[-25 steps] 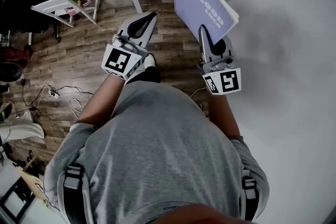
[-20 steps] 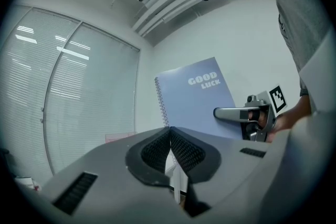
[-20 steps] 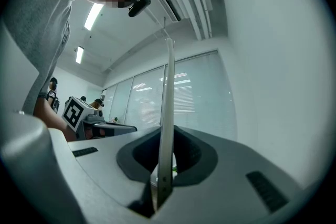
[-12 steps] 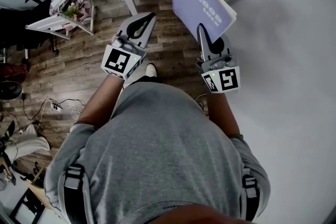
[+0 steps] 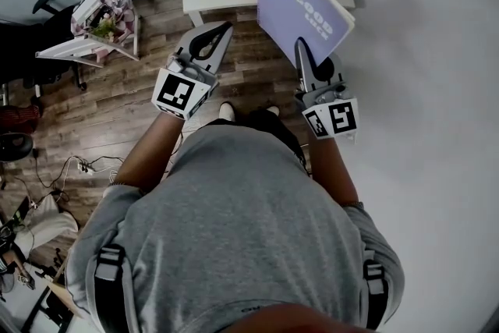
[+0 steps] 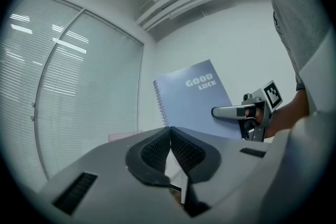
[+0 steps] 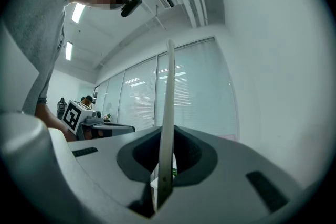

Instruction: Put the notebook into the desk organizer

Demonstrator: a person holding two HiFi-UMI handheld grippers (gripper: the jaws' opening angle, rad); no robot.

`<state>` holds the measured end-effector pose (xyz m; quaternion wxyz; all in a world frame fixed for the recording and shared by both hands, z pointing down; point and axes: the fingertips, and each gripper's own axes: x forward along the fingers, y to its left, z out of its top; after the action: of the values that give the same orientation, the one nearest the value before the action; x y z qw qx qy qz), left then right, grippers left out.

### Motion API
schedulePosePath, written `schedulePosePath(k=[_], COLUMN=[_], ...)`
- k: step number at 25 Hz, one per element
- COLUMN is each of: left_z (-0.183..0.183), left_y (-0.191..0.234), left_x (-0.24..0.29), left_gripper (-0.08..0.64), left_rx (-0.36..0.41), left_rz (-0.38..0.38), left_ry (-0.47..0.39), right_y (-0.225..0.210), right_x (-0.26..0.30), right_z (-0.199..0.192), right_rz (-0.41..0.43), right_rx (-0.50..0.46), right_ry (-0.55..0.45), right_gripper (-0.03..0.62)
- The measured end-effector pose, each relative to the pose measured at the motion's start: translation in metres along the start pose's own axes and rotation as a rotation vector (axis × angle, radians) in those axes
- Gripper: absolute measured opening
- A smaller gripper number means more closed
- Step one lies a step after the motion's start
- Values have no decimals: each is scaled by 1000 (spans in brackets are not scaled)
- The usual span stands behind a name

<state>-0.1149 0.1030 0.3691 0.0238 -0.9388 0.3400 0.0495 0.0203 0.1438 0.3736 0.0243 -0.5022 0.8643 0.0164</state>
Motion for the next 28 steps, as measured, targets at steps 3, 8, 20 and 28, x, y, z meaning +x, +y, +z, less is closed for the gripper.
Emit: schedulePosePath(k=[3,8,20,28], left_z=[-6,-9,-6,-1], left_y=[9,26,59,66], left_x=[10,31,117,177], left_gripper=[20,20,21,21], left_rx=[3,-7,13,36], left_rz=[10,37,111,142], left_ry=[14,43,42,13], right_y=[-12,-35,-117,-172], right_x=[10,33,92,121], right_z=[-2,-6,-3,-1], right_rz=[-2,6,78,137], right_rx=[-1,-6,-2,17], right_ry=[-5,-10,-24,-23], right_gripper=[35,35,35,35])
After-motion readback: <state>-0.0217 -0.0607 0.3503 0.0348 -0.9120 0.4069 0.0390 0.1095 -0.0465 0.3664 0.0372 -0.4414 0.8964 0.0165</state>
